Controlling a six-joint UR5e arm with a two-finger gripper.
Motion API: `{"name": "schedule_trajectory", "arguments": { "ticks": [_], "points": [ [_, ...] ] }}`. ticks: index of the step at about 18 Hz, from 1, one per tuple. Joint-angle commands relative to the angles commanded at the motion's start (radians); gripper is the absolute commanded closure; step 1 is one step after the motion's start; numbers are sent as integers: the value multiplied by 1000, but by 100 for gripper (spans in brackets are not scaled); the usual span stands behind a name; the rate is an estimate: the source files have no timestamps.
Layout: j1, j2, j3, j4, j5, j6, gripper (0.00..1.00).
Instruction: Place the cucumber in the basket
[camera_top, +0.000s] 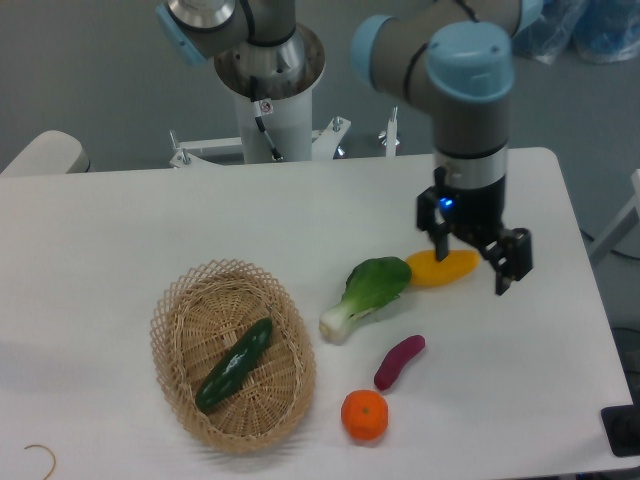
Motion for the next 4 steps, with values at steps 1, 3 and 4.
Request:
{"name": "schedule_trajectory", "arguments": {
  "ticks": [1, 3, 4],
  "points": [
    [5, 2, -2, 0, 0, 2, 0],
    [5, 2, 0, 0, -2, 2, 0],
    [5, 3, 0, 0, -2, 0, 0]
  ]
}}
